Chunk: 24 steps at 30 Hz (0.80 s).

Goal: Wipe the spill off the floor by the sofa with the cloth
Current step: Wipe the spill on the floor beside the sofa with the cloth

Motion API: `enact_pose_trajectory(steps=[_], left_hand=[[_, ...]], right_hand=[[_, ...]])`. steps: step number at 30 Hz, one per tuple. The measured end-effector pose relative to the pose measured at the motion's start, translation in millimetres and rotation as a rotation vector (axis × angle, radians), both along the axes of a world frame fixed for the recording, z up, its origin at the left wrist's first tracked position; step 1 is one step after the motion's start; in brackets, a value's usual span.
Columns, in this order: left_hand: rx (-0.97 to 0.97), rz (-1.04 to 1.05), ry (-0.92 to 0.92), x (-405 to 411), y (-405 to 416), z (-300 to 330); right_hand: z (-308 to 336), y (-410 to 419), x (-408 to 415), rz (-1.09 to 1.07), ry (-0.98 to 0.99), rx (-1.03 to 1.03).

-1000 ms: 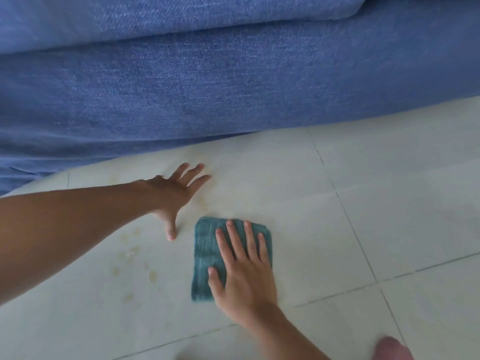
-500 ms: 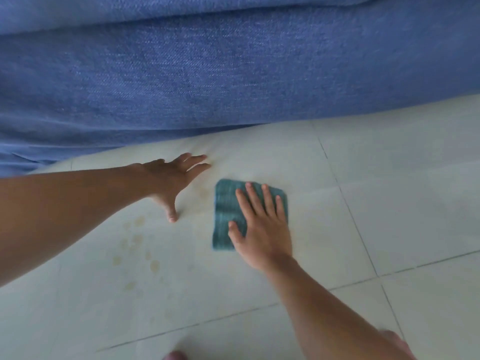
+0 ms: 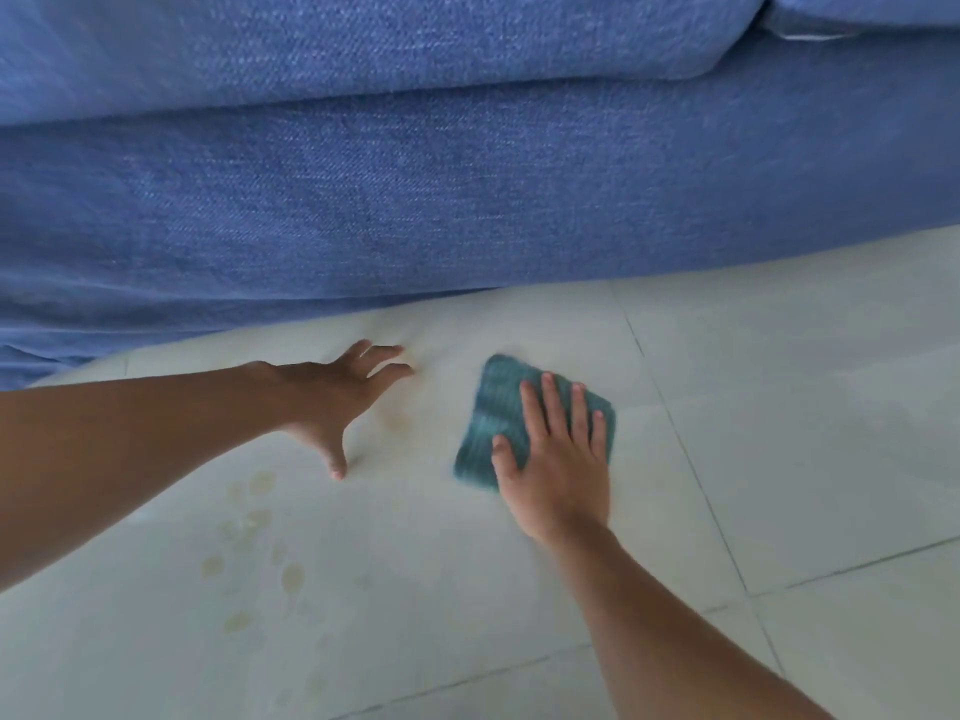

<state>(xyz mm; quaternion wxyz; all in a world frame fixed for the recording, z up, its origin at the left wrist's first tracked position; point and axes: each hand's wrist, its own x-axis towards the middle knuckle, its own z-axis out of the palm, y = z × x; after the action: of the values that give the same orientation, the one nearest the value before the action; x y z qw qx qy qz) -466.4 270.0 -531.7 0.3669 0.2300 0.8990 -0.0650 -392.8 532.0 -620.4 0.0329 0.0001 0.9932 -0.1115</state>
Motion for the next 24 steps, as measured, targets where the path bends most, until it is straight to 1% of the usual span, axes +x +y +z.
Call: enact_pose_trajectory(steps=[2, 3, 5, 7, 8, 11, 12, 13, 15, 17, 18, 19, 21, 23, 24], left_hand=[[0.010, 0.034, -0.003, -0.2, -10.4, 3.4], [-0.001, 0.055, -0.001, 0.9, -15.7, 4.8], [-0.001, 0.105, 0.015, 4.0, -26.9, 4.6], [0.011, 0.145, 0.030, 9.5, -36.0, 2.8], [0.010, 0.152, 0.034, 13.7, -39.6, 1.0], [-0.010, 0.174, 0.016, 28.8, -48.5, -6.5], [-0.012, 0.179, 0.019, 32.5, -50.5, -7.7], [-0.012, 0.181, 0.031, 33.8, -51.1, -8.0], [-0.016, 0.195, 0.047, 35.0, -53.1, -4.4], [0.007, 0.219, 0.057, 36.4, -56.1, -5.0], [0.021, 0.225, 0.058, 36.4, -58.0, -6.2], [0.030, 0.224, 0.057, 35.2, -59.5, -7.0], [0.023, 0.210, 0.054, 32.5, -61.2, -8.7], [-0.005, 0.188, 0.059, 32.1, -59.7, -10.1], [-0.022, 0.175, 0.067, 32.2, -58.4, -10.1]], right_hand=[[-3.2, 26.2, -5.1, -0.251, -0.006, -0.012], [-2.2, 29.2, 7.1, -0.318, 0.000, -0.007], [2.6, 12.0, 42.3, -0.358, -0.004, 0.022], [3.2, -16.7, 58.7, -0.284, -0.023, 0.021], [3.6, -30.1, 53.9, -0.203, -0.027, 0.008], [3.6, -51.3, -1.0, 0.128, -0.045, 0.023], [3.5, -52.3, -23.0, 0.172, -0.050, 0.035], [1.9, -49.6, -41.9, 0.144, -0.040, 0.038], [1.1, -44.5, -51.6, -0.042, -0.063, -0.007], [3.8, -50.3, -20.9, -0.217, -0.066, -0.019], [6.1, -58.4, 3.1, -0.244, -0.037, -0.005], [8.7, -68.2, 25.1, -0.218, -0.020, 0.004], [8.1, -86.1, 43.6, -0.043, -0.041, 0.006], [8.0, -96.4, 12.9, 0.180, -0.046, -0.005], [6.9, -97.8, -9.9, 0.258, -0.049, 0.004]])
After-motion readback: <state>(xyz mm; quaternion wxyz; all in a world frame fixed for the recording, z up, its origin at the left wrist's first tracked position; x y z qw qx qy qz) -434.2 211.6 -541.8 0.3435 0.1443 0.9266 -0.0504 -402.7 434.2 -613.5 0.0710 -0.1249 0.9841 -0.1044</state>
